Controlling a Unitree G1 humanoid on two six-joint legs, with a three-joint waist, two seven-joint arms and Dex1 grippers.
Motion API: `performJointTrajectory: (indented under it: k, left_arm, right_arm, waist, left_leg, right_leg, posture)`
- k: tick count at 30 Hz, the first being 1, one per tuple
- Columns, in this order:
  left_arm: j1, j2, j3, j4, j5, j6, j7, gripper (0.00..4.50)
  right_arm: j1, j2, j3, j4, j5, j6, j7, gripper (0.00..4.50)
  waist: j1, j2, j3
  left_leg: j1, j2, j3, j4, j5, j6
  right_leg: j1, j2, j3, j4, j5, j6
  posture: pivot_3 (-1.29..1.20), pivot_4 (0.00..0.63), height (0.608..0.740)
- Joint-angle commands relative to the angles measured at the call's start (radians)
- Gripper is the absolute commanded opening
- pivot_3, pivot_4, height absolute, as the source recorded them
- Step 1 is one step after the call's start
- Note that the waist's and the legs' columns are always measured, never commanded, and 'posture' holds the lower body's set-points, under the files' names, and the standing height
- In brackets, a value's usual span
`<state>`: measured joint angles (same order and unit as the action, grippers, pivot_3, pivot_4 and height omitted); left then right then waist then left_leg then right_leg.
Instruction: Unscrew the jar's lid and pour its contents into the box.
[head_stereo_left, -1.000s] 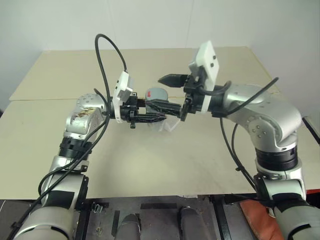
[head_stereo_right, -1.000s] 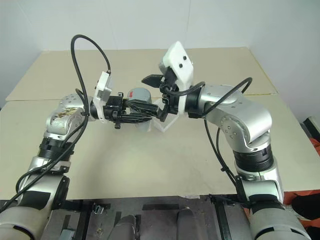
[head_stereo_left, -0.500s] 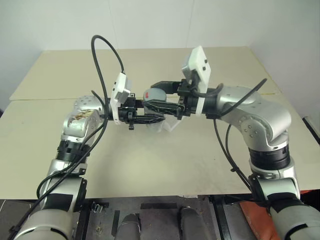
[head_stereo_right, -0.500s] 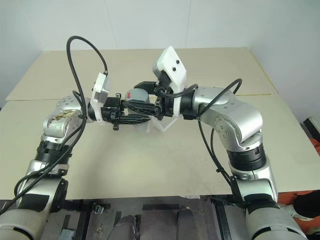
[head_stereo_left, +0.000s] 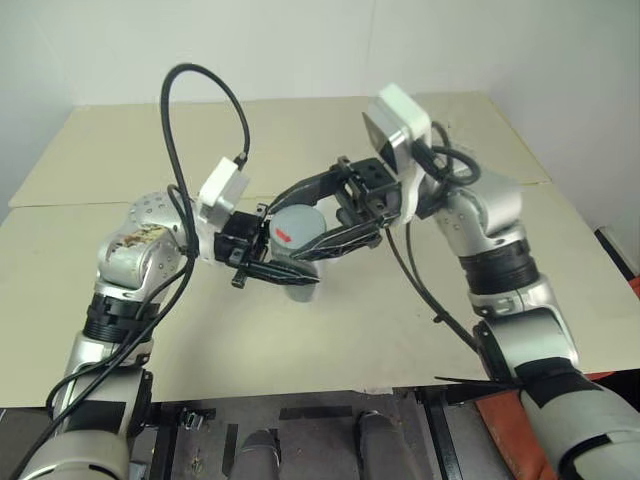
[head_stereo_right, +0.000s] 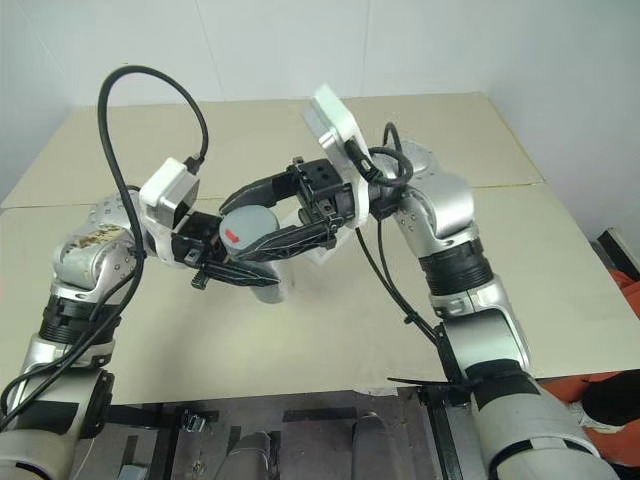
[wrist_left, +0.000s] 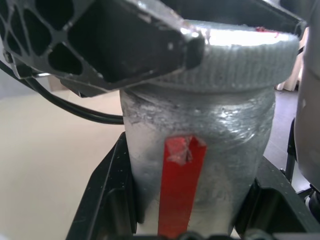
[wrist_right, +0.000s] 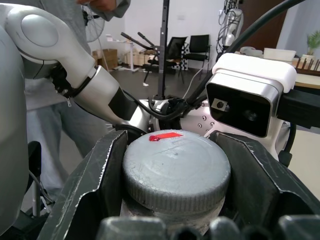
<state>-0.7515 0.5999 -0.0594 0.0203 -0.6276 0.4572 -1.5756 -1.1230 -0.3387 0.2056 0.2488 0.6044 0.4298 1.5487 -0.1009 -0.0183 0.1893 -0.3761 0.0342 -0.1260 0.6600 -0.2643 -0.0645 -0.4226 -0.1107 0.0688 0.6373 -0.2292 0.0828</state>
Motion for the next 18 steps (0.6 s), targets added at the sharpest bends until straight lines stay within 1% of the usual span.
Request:
performJointTrajectory:
  k: [1, 2, 3, 6, 10, 14, 18]
  left_arm:
    - [-0.01, -0.011, 0.001, -0.047, -0.023, -0.009, -0.005, 1.94]
    - [-0.009, -0.009, 0.005, -0.04, -0.02, -0.01, -0.003, 1.94]
    - [-0.007, -0.007, 0.011, -0.034, -0.015, -0.014, 0.005, 1.94]
    - [-0.013, 0.0, 0.038, -0.022, -0.022, -0.001, 0.038, 1.94]
    - [-0.028, 0.015, 0.075, 0.029, -0.022, 0.003, 0.064, 1.94]
    - [-0.032, 0.029, 0.072, 0.11, 0.032, -0.044, 0.071, 1.94]
    - [-0.063, -0.001, 0.068, 0.207, 0.082, -0.095, 0.118, 1.94]
  right_arm:
    - [-0.032, 0.009, -0.012, 0.007, -0.039, -0.036, -0.012, 3.99]
    - [-0.028, 0.007, -0.021, 0.004, -0.043, -0.036, -0.028, 4.34]
    - [-0.02, 0.002, -0.033, -0.006, -0.047, -0.033, -0.05, 4.47]
    - [0.019, -0.027, -0.07, -0.072, -0.055, -0.016, -0.126, 4.47]
    - [0.113, -0.101, -0.135, -0.258, -0.024, 0.068, -0.255, 4.47]
    - [0.2, -0.167, -0.207, -0.431, 0.011, 0.172, -0.411, 4.47]
    - [0.269, -0.204, -0.243, -0.564, 0.019, 0.276, -0.568, 4.47]
  waist:
    - [0.0, 0.0, 0.0]
    - [0.001, 0.0, 0.0]
    - [0.001, 0.0, 0.0]
    - [0.003, 0.0, 0.0]
    - [0.006, 0.0, 0.0]
    - [0.004, 0.0, 0.0]
    - [0.004, 0.0, 0.0]
  left_leg:
    - [0.0, 0.0, 0.0, 0.0, 0.001, -0.002]
    - [0.0, 0.0, 0.0, 0.0, 0.003, -0.005]
    - [0.0, 0.0, 0.0, 0.0, 0.003, -0.005]
    - [0.0, 0.0, 0.0, 0.0, 0.002, -0.004]
    - [-0.001, 0.0, -0.001, 0.0, 0.002, -0.004]
    - [-0.001, 0.0, 0.0, 0.0, 0.001, -0.001]
    - [0.0, 0.0, 0.0, 0.0, 0.0, 0.0]
  right_leg:
    - [0.0, 0.0, 0.0, 0.0, 0.0, 0.0]
    - [0.0, 0.0, 0.0, 0.001, 0.0, 0.0]
    - [0.0, 0.0, 0.0, 0.001, 0.0, 0.0]
    - [0.0, 0.0, 0.0, 0.001, 0.0, 0.0]
    - [0.0, 0.0, 0.0, 0.001, 0.0, 0.0]
    - [-0.001, 0.0, 0.0, 0.002, 0.0, 0.0]
    - [0.0, 0.0, 0.0, 0.002, -0.001, -0.001]
  posture:
    - [0.0, 0.15, 0.74]
    - [0.0, 0.15, 0.74]
    - [0.0, 0.15, 0.74]
    - [0.0, 0.15, 0.74]
    - [0.0, 0.15, 0.74]
    - [0.0, 0.15, 0.74]
    - [0.0, 0.15, 0.74]
